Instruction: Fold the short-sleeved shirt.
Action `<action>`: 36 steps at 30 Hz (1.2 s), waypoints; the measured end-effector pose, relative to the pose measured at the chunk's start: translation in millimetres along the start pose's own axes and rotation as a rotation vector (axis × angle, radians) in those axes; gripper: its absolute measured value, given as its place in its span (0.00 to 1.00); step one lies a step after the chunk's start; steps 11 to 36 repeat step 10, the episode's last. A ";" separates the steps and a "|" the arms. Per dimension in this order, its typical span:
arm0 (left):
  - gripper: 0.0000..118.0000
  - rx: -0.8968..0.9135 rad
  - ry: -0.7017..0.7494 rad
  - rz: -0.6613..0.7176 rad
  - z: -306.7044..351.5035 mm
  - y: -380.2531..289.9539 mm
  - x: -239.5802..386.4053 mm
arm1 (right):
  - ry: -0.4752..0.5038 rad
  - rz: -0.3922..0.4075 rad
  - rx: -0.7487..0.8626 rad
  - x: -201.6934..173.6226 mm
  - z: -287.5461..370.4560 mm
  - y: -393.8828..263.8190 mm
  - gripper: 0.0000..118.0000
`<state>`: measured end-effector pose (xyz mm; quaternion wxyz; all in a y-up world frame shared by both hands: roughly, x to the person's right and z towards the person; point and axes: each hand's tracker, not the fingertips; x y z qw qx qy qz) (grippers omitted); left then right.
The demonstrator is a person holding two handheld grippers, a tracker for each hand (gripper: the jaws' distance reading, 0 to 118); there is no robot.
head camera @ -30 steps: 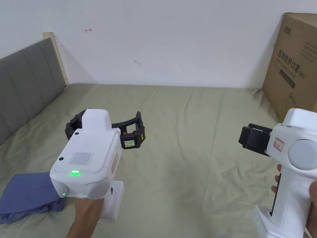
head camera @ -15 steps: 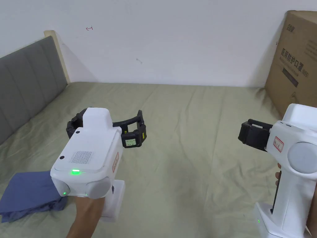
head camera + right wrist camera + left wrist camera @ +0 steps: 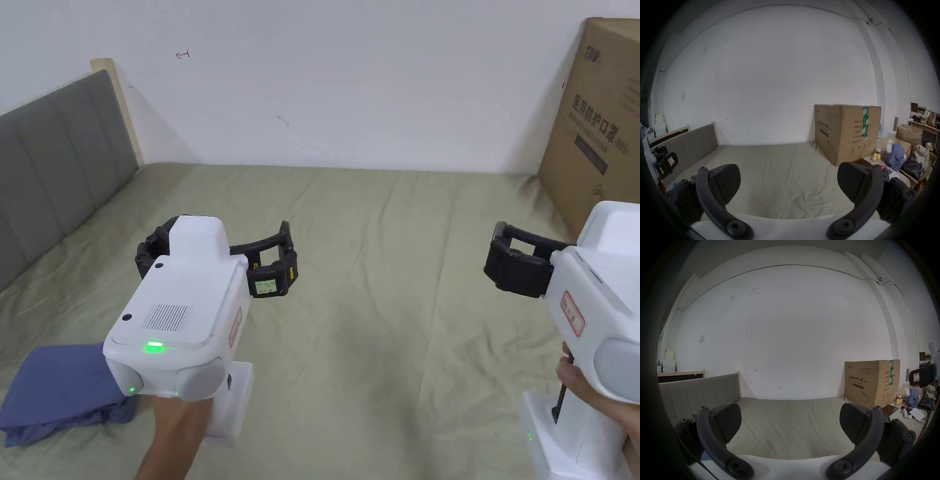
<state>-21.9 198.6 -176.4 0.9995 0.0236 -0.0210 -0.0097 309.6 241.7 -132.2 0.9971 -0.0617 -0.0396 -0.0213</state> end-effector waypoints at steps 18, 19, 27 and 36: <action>1.00 0.003 0.004 0.004 -2.0 -1.5 -2.8 | 0.005 0.002 0.166 4.5 2.8 -6.5 0.99; 1.00 0.003 0.004 0.004 -2.0 -1.5 -2.8 | 0.005 0.002 0.166 4.5 2.8 -6.5 0.99; 1.00 0.003 0.004 0.004 -2.0 -1.5 -2.8 | 0.005 0.002 0.166 4.5 2.8 -6.5 0.99; 1.00 0.003 0.004 0.004 -2.0 -1.5 -2.8 | 0.005 0.002 0.166 4.5 2.8 -6.5 0.99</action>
